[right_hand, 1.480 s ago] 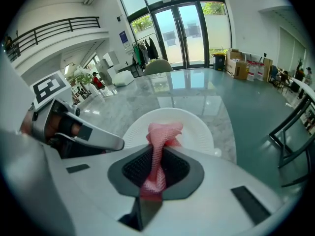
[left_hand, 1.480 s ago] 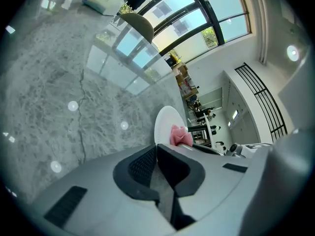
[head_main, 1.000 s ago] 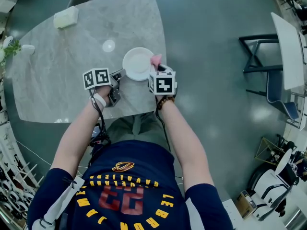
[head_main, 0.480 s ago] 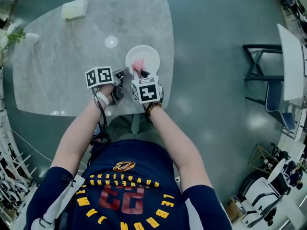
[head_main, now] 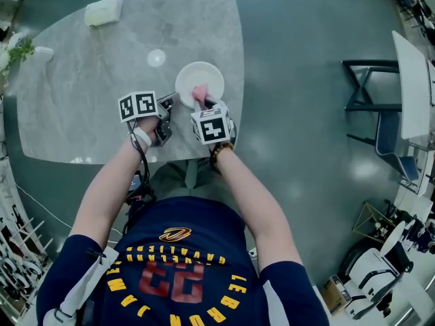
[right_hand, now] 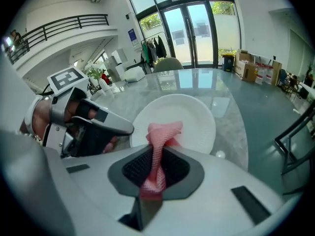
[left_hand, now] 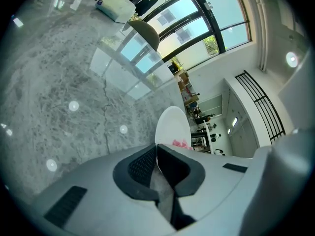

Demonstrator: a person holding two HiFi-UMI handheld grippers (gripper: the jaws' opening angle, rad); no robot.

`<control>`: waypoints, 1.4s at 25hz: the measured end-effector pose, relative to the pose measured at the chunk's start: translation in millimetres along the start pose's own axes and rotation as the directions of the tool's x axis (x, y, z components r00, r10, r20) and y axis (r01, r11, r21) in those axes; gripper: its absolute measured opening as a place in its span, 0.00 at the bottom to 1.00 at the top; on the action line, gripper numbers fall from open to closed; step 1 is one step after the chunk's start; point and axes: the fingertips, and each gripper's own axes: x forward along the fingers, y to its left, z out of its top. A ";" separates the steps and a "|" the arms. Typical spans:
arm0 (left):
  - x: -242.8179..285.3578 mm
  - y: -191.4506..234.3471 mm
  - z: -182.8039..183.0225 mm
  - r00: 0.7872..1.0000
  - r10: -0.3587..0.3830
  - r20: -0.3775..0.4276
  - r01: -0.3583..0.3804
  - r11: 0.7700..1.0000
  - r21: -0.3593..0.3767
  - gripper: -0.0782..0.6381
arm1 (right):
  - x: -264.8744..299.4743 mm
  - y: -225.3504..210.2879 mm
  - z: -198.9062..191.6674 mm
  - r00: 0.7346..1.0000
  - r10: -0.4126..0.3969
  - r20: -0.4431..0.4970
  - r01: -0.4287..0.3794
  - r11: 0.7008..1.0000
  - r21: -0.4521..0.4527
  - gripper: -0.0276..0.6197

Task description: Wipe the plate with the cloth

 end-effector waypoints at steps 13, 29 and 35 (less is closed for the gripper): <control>7.3 -8.9 1.8 1.000 0.010 0.005 -0.010 1.000 0.015 0.13 | -33.0 -69.0 3.8 0.988 -0.138 0.075 0.131 0.987 0.092 0.11; -65.2 -63.6 48.8 0.980 -0.101 0.169 0.074 0.984 0.159 0.23 | -114.4 -67.0 50.6 0.927 -0.135 0.351 0.027 0.955 0.296 0.10; -142.4 -123.7 72.4 0.936 -0.178 0.304 0.039 0.909 0.414 0.23 | -161.5 -53.7 83.8 0.876 -0.105 0.470 0.007 0.979 0.205 0.10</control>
